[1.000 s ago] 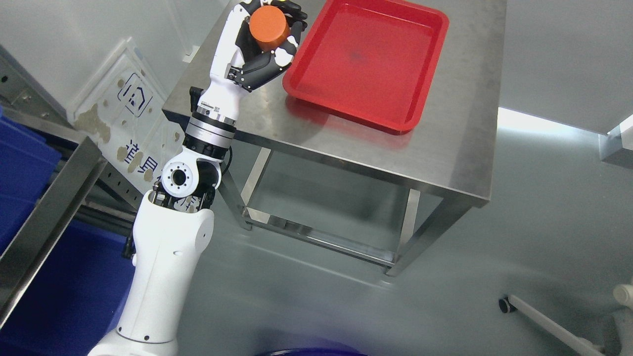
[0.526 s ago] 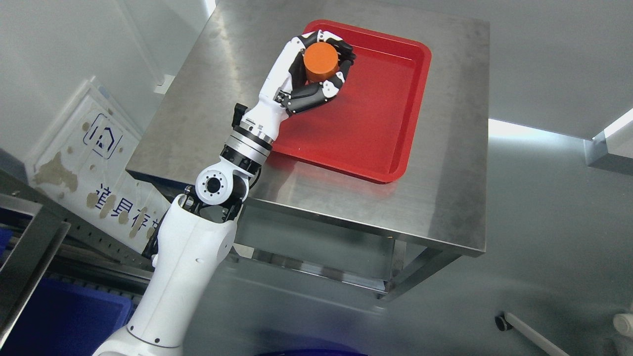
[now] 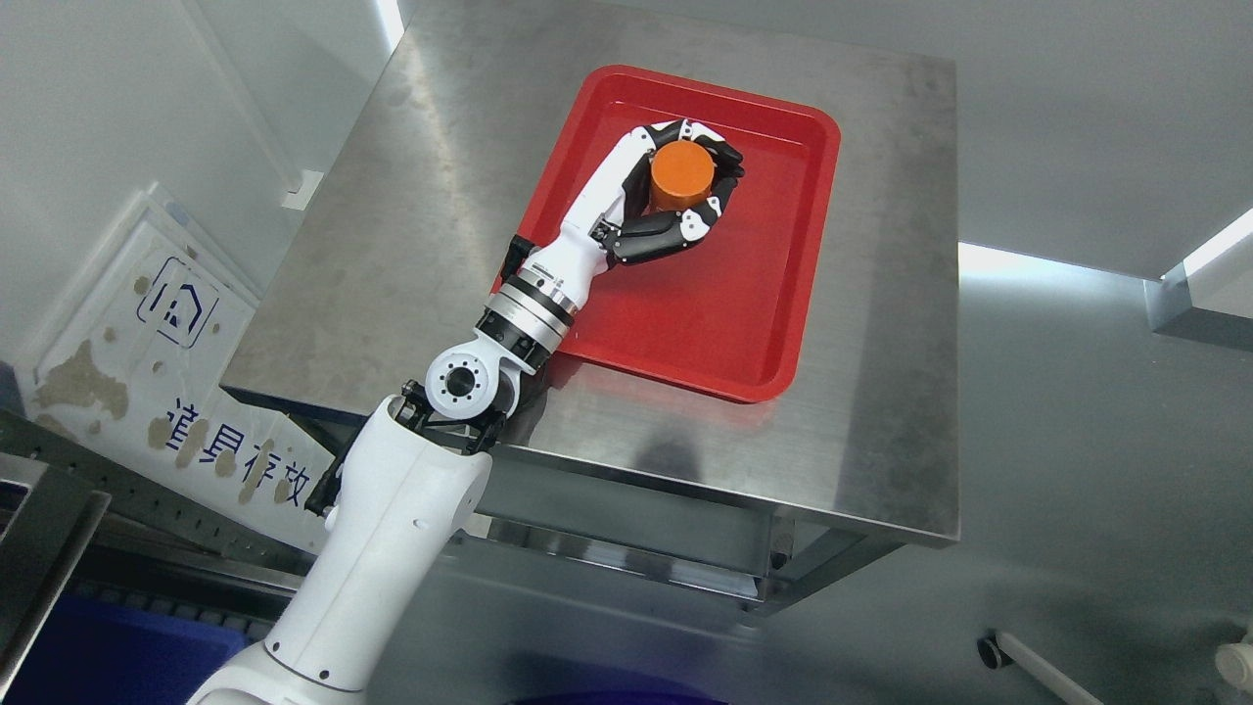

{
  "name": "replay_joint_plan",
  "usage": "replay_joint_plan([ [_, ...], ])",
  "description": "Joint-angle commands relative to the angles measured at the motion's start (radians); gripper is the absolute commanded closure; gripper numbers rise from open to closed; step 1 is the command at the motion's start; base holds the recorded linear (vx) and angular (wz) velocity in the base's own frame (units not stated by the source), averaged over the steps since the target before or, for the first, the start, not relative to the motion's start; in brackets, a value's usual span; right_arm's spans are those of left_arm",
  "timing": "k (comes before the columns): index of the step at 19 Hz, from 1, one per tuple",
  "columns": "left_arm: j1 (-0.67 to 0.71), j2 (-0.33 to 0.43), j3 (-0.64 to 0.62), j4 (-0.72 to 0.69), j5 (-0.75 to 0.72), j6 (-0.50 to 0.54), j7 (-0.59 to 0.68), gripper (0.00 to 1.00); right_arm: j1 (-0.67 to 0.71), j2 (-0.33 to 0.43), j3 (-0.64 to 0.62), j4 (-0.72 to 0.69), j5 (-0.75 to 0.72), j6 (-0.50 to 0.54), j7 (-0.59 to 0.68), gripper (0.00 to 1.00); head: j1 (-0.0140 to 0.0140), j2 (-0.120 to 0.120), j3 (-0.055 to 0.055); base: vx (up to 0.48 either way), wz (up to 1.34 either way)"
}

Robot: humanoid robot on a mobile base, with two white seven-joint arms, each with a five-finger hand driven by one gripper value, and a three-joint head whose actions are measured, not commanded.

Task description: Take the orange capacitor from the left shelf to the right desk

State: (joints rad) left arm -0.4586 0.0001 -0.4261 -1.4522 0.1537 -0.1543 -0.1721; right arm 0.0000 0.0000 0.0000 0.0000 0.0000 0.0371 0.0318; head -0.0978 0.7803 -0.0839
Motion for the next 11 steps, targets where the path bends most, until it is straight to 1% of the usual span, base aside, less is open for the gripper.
replay_joint_plan([
  [1, -0.023, 0.017, 0.010, 0.050, -0.006, -0.001, 0.002, 0.50, 0.014, -0.017, -0.011, -0.034, 0.000, 0.000, 0.000, 0.00, 0.0000, 0.000, 0.000, 0.017, -0.03],
  [4, -0.040, 0.017, 0.030, 0.043, -0.006, -0.002, 0.002, 0.30, 0.014, -0.017, -0.011, -0.034, 0.000, 0.000, 0.000, 0.00, 0.0000, 0.000, 0.000, 0.006, -0.01],
  [7, -0.054, 0.017, 0.041, 0.009, -0.006, -0.007, 0.002, 0.15, 0.014, -0.017, -0.011, -0.034, 0.000, 0.000, 0.000, 0.00, 0.0000, 0.000, 0.000, -0.013, 0.01],
  [9, -0.069, 0.017, 0.065, -0.039, -0.006, -0.007, 0.002, 0.03, 0.014, -0.017, -0.011, -0.034, 0.000, 0.000, 0.000, 0.00, 0.0000, 0.000, 0.000, 0.000, 0.00],
  [10, -0.075, 0.017, 0.094, -0.059, -0.006, -0.008, 0.002, 0.01, 0.014, -0.017, -0.011, -0.034, 0.000, 0.000, 0.000, 0.00, 0.0000, 0.000, 0.000, 0.000, 0.00],
  [11, -0.078, 0.017, 0.131, -0.080, -0.006, -0.008, 0.003, 0.01, 0.014, -0.017, -0.011, -0.034, 0.000, 0.000, 0.000, 0.00, 0.0000, 0.000, 0.000, 0.000, 0.00],
])
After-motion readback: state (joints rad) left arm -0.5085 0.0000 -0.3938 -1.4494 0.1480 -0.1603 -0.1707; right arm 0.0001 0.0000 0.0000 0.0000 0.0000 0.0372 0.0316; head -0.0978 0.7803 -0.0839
